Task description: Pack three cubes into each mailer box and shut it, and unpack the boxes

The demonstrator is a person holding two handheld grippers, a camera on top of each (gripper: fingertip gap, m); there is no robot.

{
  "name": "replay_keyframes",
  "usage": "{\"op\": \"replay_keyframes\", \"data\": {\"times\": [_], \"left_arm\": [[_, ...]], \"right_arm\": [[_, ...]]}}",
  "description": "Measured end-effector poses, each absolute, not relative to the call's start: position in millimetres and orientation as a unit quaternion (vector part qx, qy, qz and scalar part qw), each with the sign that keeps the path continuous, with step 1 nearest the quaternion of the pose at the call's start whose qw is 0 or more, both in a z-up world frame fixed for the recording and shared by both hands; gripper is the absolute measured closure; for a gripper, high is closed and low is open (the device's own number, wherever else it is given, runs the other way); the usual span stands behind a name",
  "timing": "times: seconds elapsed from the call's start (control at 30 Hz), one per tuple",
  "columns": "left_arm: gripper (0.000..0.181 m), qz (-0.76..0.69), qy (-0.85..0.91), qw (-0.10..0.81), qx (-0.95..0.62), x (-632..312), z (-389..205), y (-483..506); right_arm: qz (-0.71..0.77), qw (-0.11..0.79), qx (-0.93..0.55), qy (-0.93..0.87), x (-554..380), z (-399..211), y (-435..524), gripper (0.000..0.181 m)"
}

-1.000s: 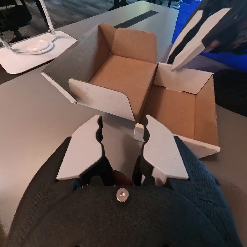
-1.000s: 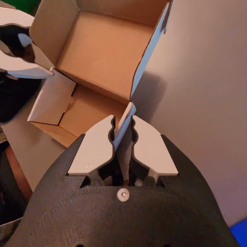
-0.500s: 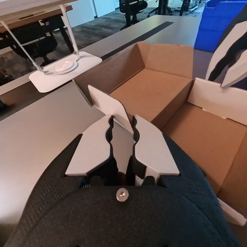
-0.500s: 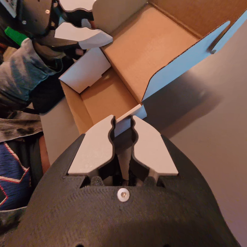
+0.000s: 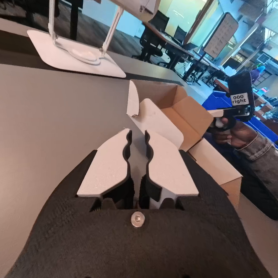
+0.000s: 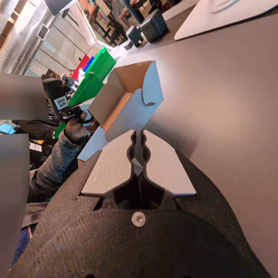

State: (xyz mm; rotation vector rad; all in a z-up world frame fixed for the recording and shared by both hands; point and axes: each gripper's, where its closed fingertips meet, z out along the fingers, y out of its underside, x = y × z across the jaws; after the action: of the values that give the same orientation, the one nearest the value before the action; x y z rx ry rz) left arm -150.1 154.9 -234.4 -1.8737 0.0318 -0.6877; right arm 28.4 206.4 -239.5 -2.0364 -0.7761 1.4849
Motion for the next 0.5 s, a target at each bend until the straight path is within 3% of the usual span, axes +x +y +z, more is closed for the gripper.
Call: {"op": "replay_keyframes", "data": {"times": [0.2, 0.5], "left_arm": [[0.167, -0.343, 0.048, 0.523, -0.779, -132, -232, 158], [0.177, -0.316, 0.116, 0.561, -0.757, -116, -212, 147]], "right_arm": [[0.561, 0.237, -0.735, -0.297, 15, -243, 204, 0.174], [0.548, 0.308, -0.692, -0.354, 16, -215, 188, 0.179]]}}
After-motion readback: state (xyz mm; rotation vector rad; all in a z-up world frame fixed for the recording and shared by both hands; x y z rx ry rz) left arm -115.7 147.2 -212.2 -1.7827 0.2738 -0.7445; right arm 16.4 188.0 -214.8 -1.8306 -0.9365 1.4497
